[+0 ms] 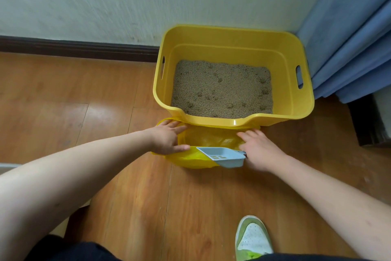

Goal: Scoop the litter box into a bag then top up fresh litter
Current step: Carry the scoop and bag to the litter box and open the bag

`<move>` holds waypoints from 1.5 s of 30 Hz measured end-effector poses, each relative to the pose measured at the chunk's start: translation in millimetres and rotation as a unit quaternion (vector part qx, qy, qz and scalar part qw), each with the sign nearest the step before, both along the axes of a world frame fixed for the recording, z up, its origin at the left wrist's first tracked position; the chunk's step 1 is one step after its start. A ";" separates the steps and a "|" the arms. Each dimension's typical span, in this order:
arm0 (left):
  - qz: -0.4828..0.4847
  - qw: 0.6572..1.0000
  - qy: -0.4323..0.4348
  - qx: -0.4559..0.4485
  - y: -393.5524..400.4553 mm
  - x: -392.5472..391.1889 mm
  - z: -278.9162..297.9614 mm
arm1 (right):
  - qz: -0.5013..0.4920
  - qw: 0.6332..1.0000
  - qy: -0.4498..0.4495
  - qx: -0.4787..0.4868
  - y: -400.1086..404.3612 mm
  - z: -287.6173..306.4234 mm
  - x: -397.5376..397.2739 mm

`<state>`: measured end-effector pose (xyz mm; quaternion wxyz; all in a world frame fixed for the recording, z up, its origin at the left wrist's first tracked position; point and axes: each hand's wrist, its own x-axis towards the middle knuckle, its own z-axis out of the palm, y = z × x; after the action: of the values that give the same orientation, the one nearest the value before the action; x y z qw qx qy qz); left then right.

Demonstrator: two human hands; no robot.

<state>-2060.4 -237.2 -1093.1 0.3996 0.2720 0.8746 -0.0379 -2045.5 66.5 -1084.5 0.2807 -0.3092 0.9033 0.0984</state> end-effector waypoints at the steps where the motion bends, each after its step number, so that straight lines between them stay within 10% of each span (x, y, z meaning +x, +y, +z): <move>1: 0.020 1.000 0.003 0.004 1.8 1.7 -2.1 | 0.001 1.000 0.003 0.009 -1.8 0.5 0.2; 9: 0.147 0.985 0.082 0.027 12.9 3.8 -16.3 | -0.040 0.999 0.007 0.019 -1.7 -5.2 -0.1; 45: -0.052 0.990 0.122 -0.051 32.8 21.2 -13.9 | 0.044 0.995 0.091 0.000 -1.5 -9.8 3.9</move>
<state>-2039.2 -204.4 -1107.0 0.3009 0.2896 0.8985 -0.1354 -2041.6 65.0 -1094.4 0.1922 -0.3385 0.9107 0.1384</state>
